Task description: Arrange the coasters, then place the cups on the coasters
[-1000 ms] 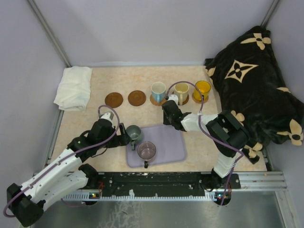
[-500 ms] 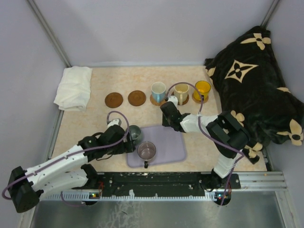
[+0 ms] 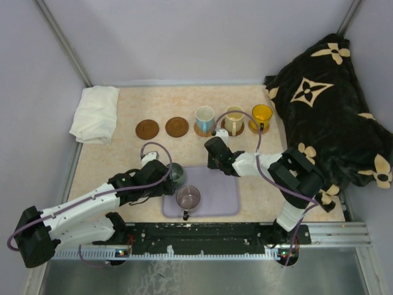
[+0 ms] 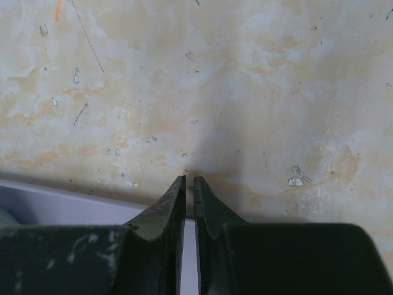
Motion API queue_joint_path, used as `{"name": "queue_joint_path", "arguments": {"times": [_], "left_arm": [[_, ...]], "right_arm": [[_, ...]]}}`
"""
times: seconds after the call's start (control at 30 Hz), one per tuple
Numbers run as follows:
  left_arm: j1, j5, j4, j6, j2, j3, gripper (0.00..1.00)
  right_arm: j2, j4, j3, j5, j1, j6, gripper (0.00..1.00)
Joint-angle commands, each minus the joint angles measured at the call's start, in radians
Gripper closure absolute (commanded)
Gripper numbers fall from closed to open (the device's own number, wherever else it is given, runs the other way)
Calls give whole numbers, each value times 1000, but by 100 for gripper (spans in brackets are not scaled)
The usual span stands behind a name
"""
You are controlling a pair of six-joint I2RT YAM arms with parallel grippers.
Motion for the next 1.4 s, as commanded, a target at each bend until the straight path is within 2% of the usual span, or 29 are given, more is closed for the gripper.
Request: {"name": "queue_joint_path", "arguments": {"times": [0.0, 0.17, 0.4, 0.77, 0.93, 1.37], "left_arm": [[-5, -18, 48, 28, 18, 35, 8], [-6, -27, 66, 54, 24, 36, 11], [-6, -3, 78, 76, 48, 40, 26], [-7, 61, 83, 87, 37, 18, 24], [-7, 61, 85, 83, 52, 26, 18], [-7, 63, 76, 118, 110, 50, 16]], "right_arm": [[-8, -108, -35, -16, 20, 27, 89], [2, -111, -22, -2, 20, 22, 88], [8, -132, 10, 23, 21, 13, 88], [6, -140, 20, 46, 20, 10, 88], [1, -124, 14, 51, 20, 5, 88], [-1, -123, 68, 98, 20, -37, 87]]}}
